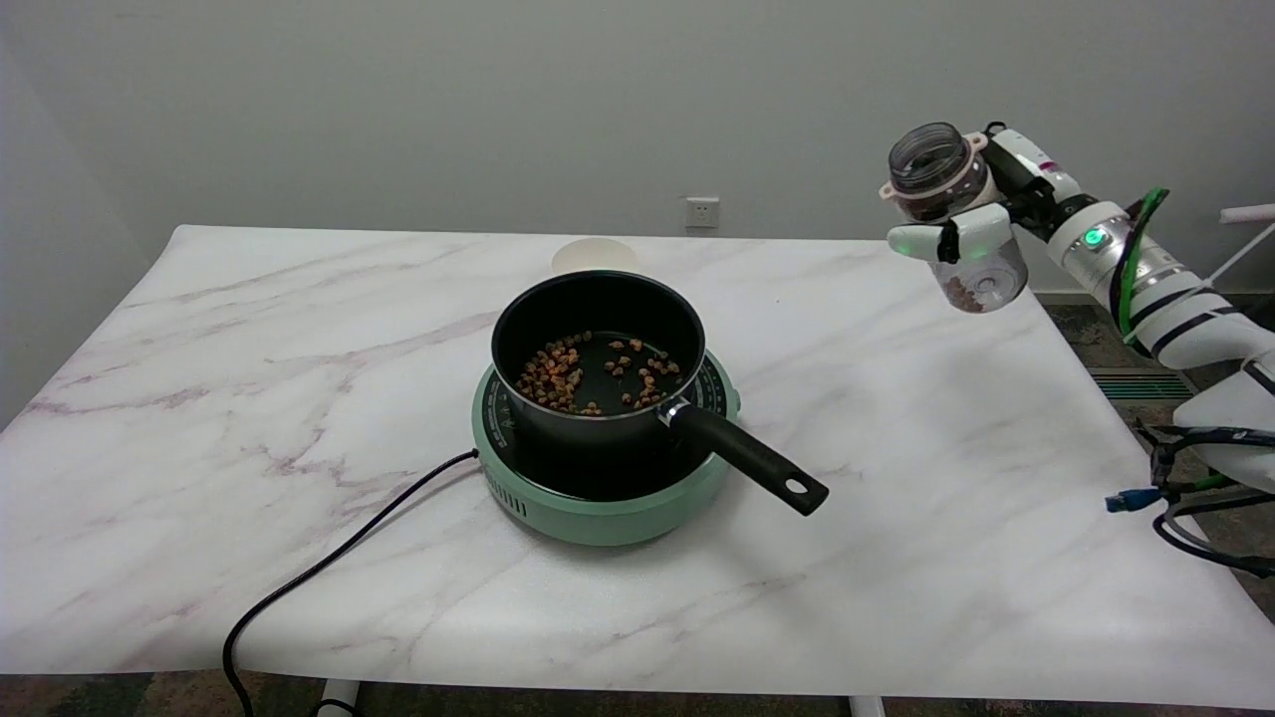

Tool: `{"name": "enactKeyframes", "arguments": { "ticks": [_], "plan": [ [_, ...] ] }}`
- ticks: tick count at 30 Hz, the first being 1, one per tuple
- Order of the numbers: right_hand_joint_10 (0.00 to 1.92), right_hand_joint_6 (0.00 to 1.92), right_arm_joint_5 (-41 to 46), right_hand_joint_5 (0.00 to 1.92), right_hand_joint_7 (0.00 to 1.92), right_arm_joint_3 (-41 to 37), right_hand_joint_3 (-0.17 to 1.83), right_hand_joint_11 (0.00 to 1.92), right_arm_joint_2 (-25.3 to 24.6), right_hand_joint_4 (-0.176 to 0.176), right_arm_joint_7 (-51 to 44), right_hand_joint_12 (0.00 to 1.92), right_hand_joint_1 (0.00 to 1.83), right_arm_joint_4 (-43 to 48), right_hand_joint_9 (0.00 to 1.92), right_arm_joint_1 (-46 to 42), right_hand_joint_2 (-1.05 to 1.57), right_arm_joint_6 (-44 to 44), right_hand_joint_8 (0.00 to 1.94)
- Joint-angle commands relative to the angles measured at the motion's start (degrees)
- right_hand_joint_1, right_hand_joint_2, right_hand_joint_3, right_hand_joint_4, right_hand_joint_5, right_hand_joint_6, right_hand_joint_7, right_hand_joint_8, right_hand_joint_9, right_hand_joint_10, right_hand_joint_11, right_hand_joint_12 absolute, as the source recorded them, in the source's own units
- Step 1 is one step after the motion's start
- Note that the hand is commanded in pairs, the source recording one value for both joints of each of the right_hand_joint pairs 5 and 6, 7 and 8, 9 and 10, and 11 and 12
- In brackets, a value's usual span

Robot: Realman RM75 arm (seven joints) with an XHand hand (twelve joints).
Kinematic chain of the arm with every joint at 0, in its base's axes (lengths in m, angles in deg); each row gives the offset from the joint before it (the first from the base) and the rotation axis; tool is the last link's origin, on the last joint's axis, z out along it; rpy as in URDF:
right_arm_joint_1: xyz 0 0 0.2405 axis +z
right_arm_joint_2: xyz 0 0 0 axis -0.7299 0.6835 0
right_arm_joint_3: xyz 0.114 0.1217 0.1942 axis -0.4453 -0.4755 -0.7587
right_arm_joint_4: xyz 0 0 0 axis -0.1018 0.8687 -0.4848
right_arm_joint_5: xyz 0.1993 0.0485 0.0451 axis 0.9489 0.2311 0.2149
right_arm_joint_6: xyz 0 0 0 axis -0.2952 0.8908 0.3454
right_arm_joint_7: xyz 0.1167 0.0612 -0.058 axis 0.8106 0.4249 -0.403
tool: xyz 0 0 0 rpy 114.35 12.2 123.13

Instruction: Place the bottle onto the table.

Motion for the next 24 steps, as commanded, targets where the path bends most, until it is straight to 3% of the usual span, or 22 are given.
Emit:
{"name": "enactKeyframes", "arguments": {
  "ticks": [1, 9, 24],
  "plan": [
    [1.39, 1.92, 18.05, 1.92, 1.92, 2.05, 0.83, 1.23, -3.28, 0.000, 0.02, 1.23, 1.46, -16.34, 1.39, 0.21, 1.11, 14.35, 1.92],
    [1.39, 1.92, 23.86, 1.92, 1.92, 8.73, 0.86, 1.23, -4.21, 0.000, -0.08, 1.23, 1.46, -22.69, 1.39, 4.87, 1.10, 19.85, 1.92],
    [1.41, 1.92, 27.27, 1.92, 1.92, 13.06, 0.76, 1.24, -10.51, 0.000, -0.16, 1.24, 1.40, -31.03, 1.41, 13.37, 1.21, 20.71, 1.92]
  ]
}}
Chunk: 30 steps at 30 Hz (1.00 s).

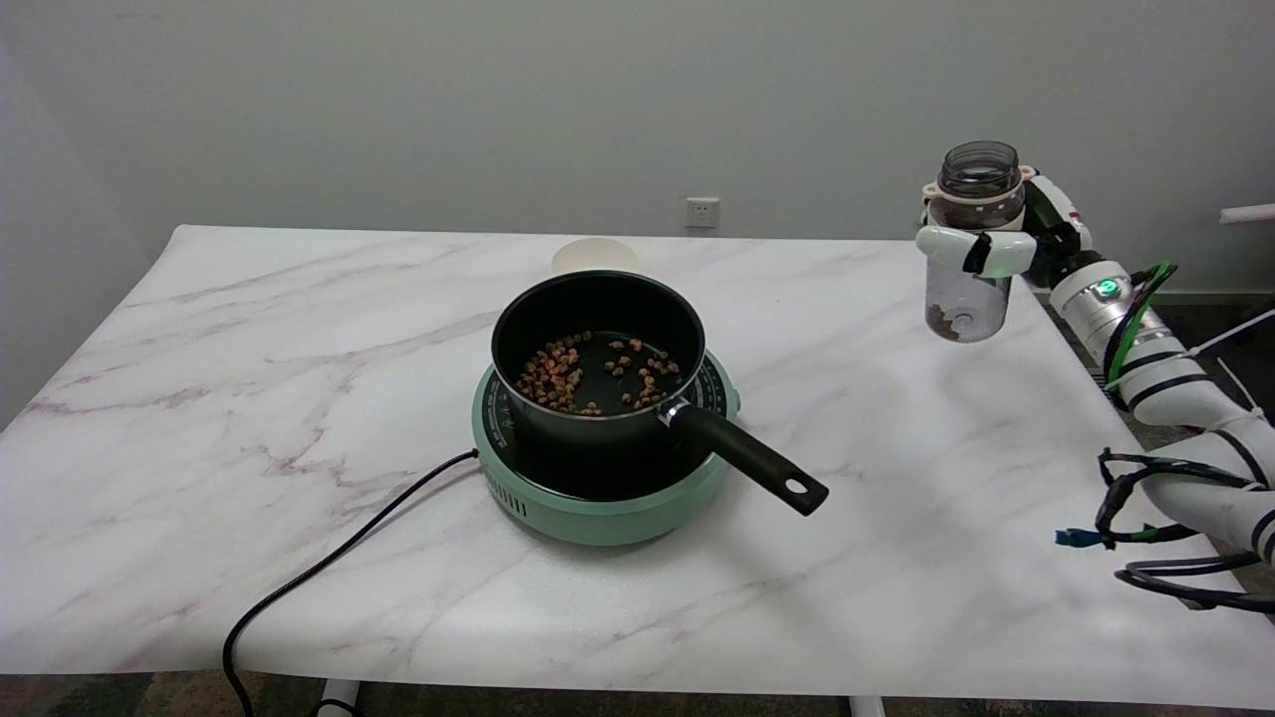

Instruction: Place the bottle onto the table.

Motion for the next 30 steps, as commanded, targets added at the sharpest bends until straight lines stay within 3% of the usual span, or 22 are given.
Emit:
{"name": "enactKeyframes", "arguments": {
  "ticks": [1, 8, 17, 30],
  "plan": [
    [1.40, 1.92, 8.04, 1.92, 1.92, 7.12, 0.77, 1.24, -5.55, 0.000, 0.19, 1.24, 1.40, -11.60, 1.40, 8.73, 1.21, 4.82, 1.92],
    [1.36, 1.92, 15.52, 1.92, 1.92, 13.84, 0.82, 1.24, -5.80, 0.000, 0.19, 1.24, 1.45, -13.47, 1.36, 10.44, 1.11, 4.82, 1.92],
    [1.37, 1.92, 16.21, 1.92, 1.92, 14.05, 0.91, 1.24, -6.99, 0.000, -2.50, 1.24, 1.47, -13.87, 1.37, 10.35, 1.05, 2.08, 1.92],
    [1.46, 1.92, 16.29, 1.92, 1.92, 13.49, 0.72, 1.26, -9.01, 0.000, -13.51, 1.26, 1.42, -14.76, 1.46, 11.38, 1.22, -0.98, 1.92]
  ]
}}
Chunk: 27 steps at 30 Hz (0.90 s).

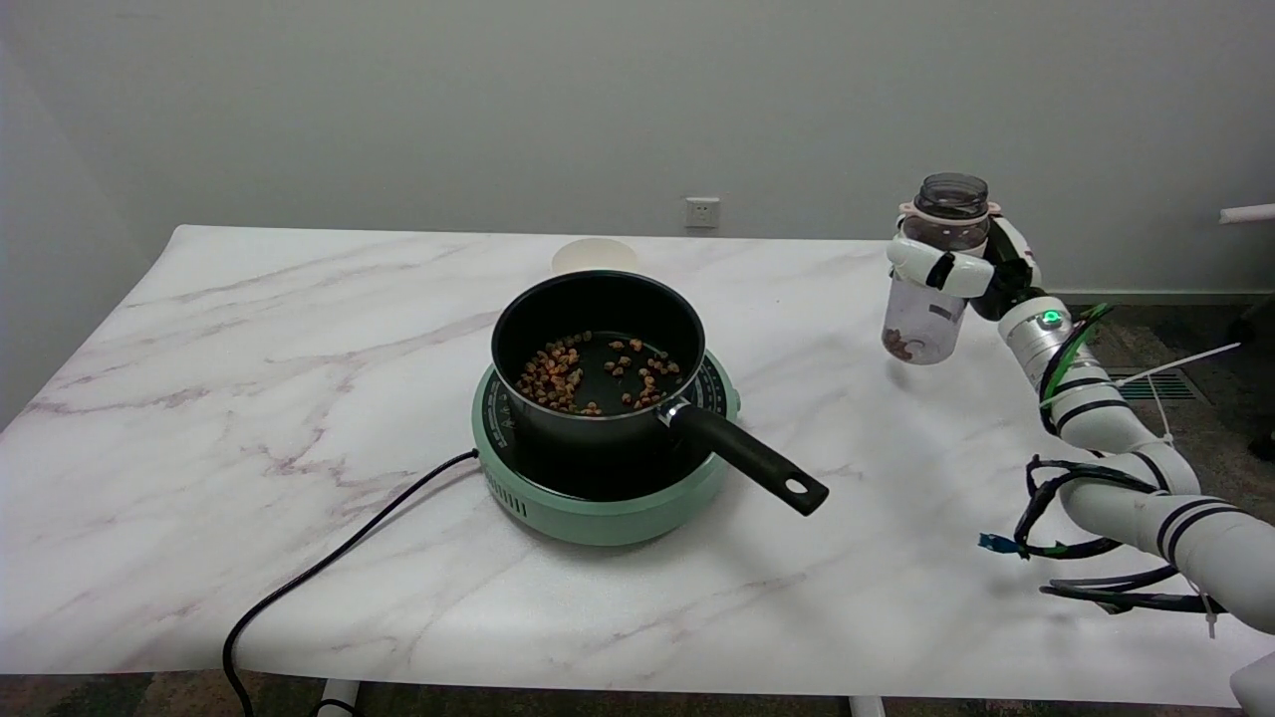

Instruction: Place the bottle onto the table.

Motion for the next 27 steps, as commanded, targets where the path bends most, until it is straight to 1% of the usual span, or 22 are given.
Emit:
{"name": "enactKeyframes", "arguments": {
  "ticks": [1, 3, 7, 10, 19, 27],
  "plan": [
    [1.46, 1.92, 2.38, 1.92, 1.92, 1.64, 0.71, 1.26, -2.96, 0.000, -10.61, 1.26, 1.42, -2.64, 1.46, 2.05, 1.23, -2.78, 1.92],
    [1.46, 1.92, 2.90, 1.92, 1.92, 1.40, 0.69, 1.27, -3.32, 0.000, -11.96, 1.27, 1.41, -2.74, 1.46, 2.05, 1.25, -2.21, 1.92],
    [1.47, 1.92, 6.80, 1.92, 1.92, 1.96, 0.64, 1.28, -4.16, 0.000, -16.20, 1.28, 1.39, -3.79, 1.47, 2.13, 1.28, 1.12, 1.92],
    [1.47, 1.92, 6.76, 1.92, 1.92, 1.88, 0.63, 1.28, -4.23, 0.000, -16.40, 1.28, 1.39, -4.49, 1.47, 2.13, 1.29, 3.37, 1.92],
    [1.47, 1.92, 8.58, 1.92, 1.92, 1.57, 0.57, 1.28, -4.31, 0.000, -16.48, 1.28, 1.37, -4.24, 1.47, 2.00, 1.33, 5.37, 1.92],
    [1.46, 1.92, 9.07, 1.92, 1.92, 2.05, 0.62, 1.27, -4.58, 0.000, -15.84, 1.27, 1.38, -4.66, 1.46, 2.20, 1.31, 6.57, 1.92]
  ]
}}
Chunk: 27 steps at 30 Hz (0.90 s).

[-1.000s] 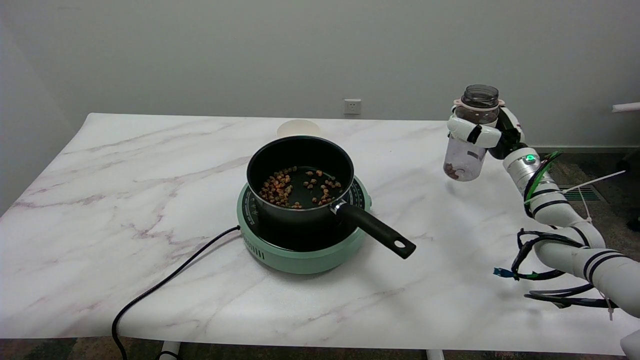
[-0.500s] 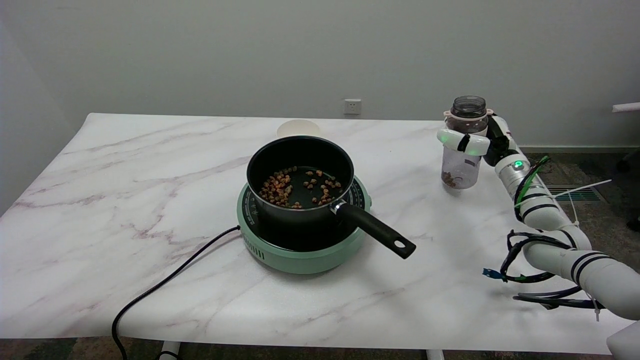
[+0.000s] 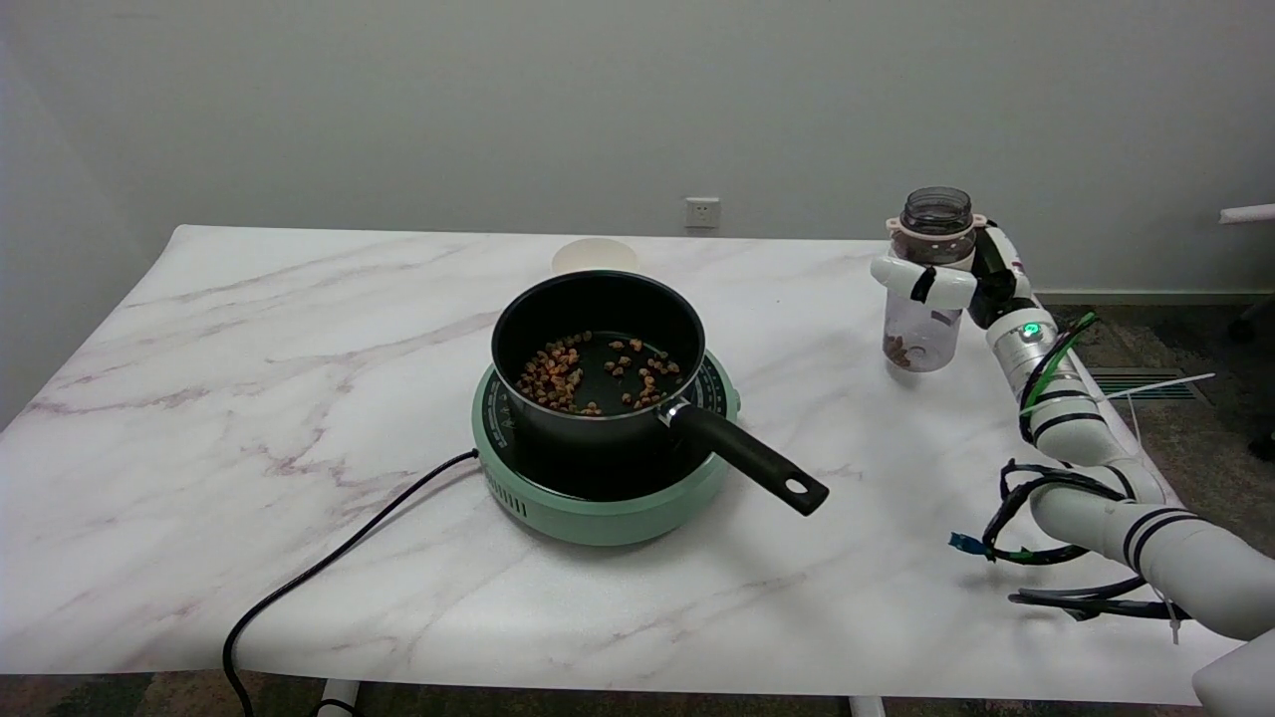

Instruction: Place the bottle onto the table.

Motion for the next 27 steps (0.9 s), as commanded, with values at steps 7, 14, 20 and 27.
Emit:
{"name": "enactKeyframes", "arguments": {
  "ticks": [7, 14, 20, 27],
  "plan": [
    [1.43, 1.92, 3.93, 1.92, 1.92, 0.77, 0.67, 1.26, -2.45, 0.000, -1.54, 1.26, 1.41, -3.10, 1.43, -0.17, 1.25, 6.82, 1.92],
    [1.42, 1.92, 5.96, 1.92, 1.92, 0.60, 0.71, 1.25, -2.69, 0.000, -0.24, 1.25, 1.42, -3.25, 1.42, -1.88, 1.22, 8.49, 1.92],
    [1.42, 1.92, 7.71, 1.92, 1.92, 0.53, 0.73, 1.25, -2.93, 0.000, 0.04, 1.25, 1.42, -3.26, 1.42, -3.35, 1.21, 9.45, 1.92],
    [1.41, 1.92, 8.56, 1.92, 1.92, 0.37, 0.75, 1.25, -3.27, 0.000, 0.85, 1.25, 1.44, -3.78, 1.41, -4.22, 1.18, 11.13, 1.92]
  ]
}}
